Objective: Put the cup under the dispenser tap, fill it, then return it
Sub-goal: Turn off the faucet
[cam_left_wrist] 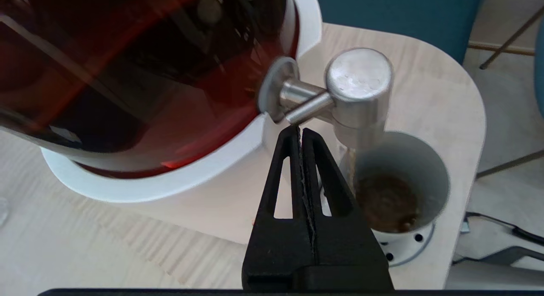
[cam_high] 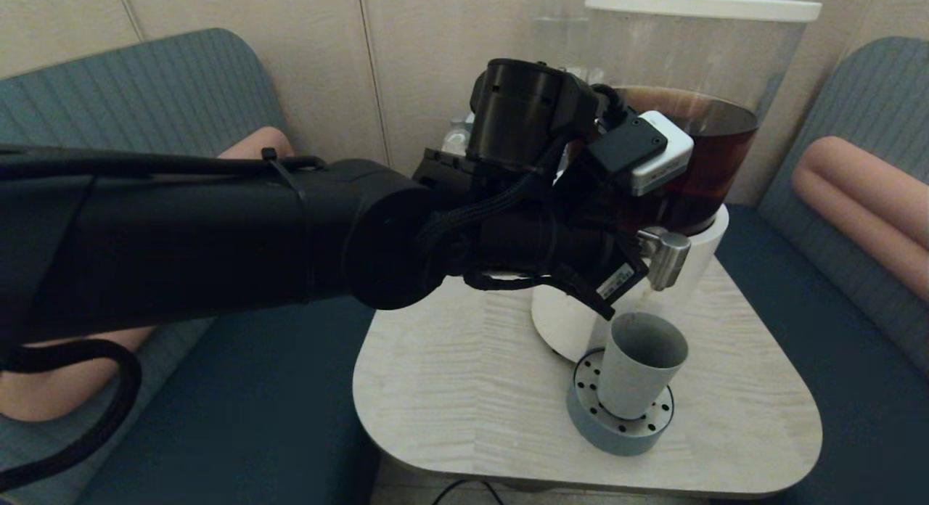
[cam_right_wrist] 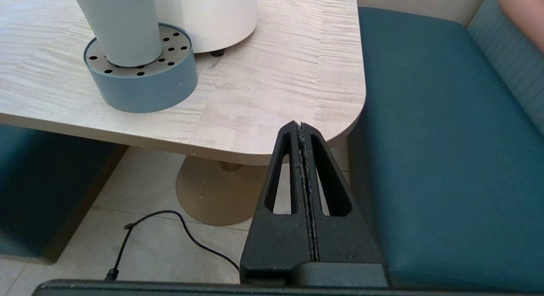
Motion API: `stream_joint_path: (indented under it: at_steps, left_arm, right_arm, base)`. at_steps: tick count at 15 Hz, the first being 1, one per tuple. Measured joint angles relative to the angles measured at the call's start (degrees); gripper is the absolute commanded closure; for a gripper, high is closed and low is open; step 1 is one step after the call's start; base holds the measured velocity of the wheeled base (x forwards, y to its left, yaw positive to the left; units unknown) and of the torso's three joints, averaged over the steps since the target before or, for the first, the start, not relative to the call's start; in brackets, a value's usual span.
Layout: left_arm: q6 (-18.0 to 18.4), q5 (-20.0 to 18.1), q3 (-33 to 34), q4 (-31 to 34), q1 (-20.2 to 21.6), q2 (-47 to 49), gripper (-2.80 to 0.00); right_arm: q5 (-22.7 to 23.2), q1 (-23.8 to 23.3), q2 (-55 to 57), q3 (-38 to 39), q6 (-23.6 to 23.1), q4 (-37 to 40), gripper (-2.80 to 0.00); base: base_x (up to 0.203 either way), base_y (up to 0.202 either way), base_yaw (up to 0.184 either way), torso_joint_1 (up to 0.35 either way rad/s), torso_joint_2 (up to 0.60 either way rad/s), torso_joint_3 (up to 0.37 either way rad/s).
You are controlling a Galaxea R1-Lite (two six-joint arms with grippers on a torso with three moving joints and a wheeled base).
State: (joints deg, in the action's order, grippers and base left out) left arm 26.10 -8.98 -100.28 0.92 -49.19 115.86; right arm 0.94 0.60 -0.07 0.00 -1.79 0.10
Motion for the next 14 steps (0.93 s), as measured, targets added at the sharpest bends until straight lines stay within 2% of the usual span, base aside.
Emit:
stream_joint_path:
  at_steps: [14]
  left_arm:
    - [0.61, -0.07, -0.6, -6.7, 0.07, 2.4, 0.0]
  right_arm:
    - [0.0, 0.0, 0.0, 0.0, -0.02, -0.02, 0.0]
  base:
    - [0.0, 0.0, 0.0, 0.0, 0.0, 0.0]
